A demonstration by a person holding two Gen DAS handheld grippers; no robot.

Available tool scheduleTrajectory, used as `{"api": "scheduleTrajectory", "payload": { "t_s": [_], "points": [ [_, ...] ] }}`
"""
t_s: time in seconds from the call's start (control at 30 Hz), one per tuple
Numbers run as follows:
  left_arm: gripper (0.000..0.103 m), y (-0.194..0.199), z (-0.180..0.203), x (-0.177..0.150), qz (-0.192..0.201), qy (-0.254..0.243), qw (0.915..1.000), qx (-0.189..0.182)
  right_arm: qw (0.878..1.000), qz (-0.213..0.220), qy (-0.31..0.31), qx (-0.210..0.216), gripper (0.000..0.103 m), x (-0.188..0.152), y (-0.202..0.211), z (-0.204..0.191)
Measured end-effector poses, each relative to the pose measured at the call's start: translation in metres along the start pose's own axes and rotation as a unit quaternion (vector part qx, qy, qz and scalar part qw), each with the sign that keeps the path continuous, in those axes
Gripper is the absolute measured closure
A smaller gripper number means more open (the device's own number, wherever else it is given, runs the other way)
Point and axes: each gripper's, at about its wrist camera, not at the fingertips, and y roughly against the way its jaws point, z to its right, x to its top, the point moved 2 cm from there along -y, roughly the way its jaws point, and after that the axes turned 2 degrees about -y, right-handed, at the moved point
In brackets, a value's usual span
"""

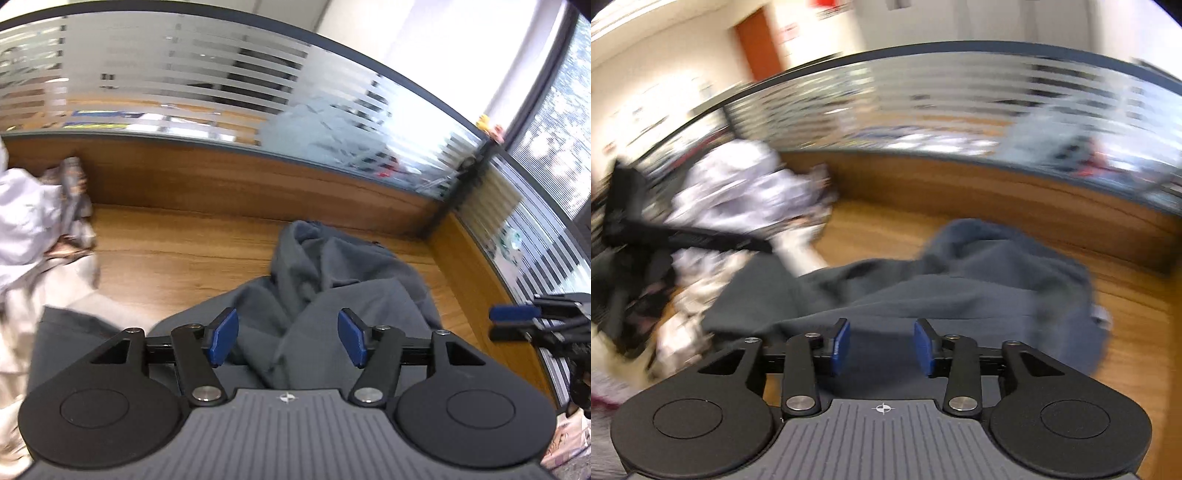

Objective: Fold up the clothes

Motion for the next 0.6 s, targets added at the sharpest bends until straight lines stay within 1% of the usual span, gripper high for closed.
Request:
{"api": "scheduleTrajectory", "payload": {
  "t_s": [0.13, 0.23, 0.33, 0.4, 0.6],
  "points": [
    [0.035, -0.025, 0.023, 0.005, -0.014, -0.012, 0.9994, -0.03, 0.996, 0.008, -0.054, -0.068, 0.058, -0.009, -0.006, 0.043],
    [0.035, -0.049, 0.047, 0.008, -0.024, -0.042, 0.9976, -0.049, 0.991, 0.008, -0.099, -0.09, 0.057, -0.017, -0.013, 0.075],
    [0.034, -0.075, 0.074, 0.011, -0.038, -0.074, 0.9941, -0.069, 0.985, 0.006, -0.135, -0.104, 0.057, -0.025, -0.021, 0.098],
    [0.034, -0.094, 0.092, 0.013, -0.047, -0.096, 0.9907, -0.085, 0.982, 0.005, -0.147, -0.116, 0.056, -0.03, -0.022, 0.108],
    [0.034, -0.156, 0.14, 0.016, -0.079, -0.141, 0.9806, -0.111, 0.973, -0.009, -0.167, -0.16, 0.056, -0.05, -0.023, 0.133]
  ]
}}
